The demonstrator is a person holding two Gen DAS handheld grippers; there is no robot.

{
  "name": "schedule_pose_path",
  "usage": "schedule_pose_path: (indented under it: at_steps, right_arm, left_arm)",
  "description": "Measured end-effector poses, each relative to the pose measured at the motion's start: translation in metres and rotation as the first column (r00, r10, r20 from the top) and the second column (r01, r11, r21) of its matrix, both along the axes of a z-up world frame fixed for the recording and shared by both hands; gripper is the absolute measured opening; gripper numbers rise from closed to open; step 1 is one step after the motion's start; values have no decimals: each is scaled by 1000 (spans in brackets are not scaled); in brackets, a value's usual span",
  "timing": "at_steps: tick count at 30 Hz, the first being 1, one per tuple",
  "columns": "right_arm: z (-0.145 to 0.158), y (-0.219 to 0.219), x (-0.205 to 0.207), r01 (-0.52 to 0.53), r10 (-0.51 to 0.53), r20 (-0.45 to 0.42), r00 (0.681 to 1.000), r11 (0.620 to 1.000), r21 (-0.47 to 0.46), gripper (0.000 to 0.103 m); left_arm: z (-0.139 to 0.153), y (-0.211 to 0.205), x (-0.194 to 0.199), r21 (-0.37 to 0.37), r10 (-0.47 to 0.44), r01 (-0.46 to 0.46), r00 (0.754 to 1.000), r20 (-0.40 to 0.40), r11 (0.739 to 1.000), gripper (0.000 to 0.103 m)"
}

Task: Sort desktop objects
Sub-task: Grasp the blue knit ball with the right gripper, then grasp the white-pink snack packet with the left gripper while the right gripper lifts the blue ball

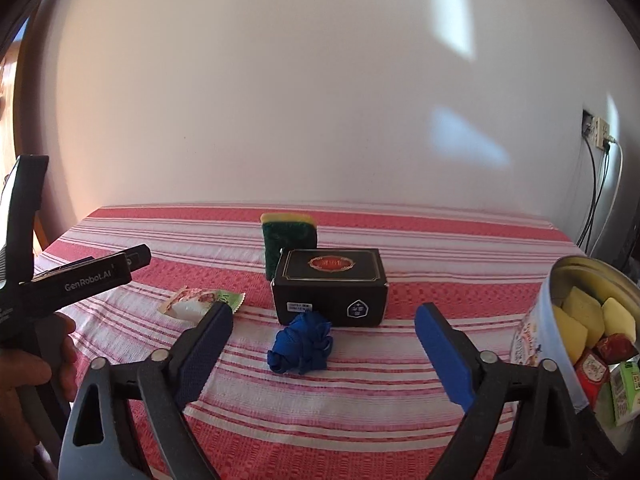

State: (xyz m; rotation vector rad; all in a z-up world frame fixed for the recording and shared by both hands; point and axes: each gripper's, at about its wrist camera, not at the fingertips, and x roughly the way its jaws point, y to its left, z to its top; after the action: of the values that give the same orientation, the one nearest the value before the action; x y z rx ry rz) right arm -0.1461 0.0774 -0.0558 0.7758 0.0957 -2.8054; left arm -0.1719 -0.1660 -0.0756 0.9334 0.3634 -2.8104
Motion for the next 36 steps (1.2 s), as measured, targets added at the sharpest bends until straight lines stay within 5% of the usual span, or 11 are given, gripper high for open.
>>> schedule_pose_path:
  at_steps: [4,9,11,14,18,22,26,30,36]
  right_arm:
    - [-19,-15,-33,-1,-4,160,987,1000,29,69]
    - [-39,-20,-56,3,0,304,953,1000,-9,66]
    - [-44,-19,-60,-7,15,336,942,1000,-26,57]
    - [-44,-16,-59,-20,36,331,943,999,-50,43]
    - [-42,-4,-52,-39,78,314,946,991,-129,43]
    - [-29,15,-29,-41,80,204,976,981,-191,43]
    - [-16,26,-7,-30,45,81,996,984,-176,43]
    - [-10,35,-4,-28,39,56,998,983,-180,43]
    - [-6,35,-8,-15,28,65,998,980,-198,43]
  left_arm:
    - [-6,-8,-4,30,-6,5,999,35,1000,96]
    - [-6,1,-3,9,-48,48,998,30,999,96]
    - [-6,7,-4,-3,-72,73,997,30,997,96]
    - [-7,14,-6,-13,-102,102,994,40,995,96]
    - [-8,20,-6,-19,-127,128,991,47,992,96]
    - [-6,36,-5,-50,-176,178,983,41,983,97]
    - [-6,74,-6,-191,-258,269,963,82,944,95]
    - [-13,111,-20,-308,-297,337,940,170,890,86]
    - [-28,110,-49,-195,-271,330,922,278,924,82]
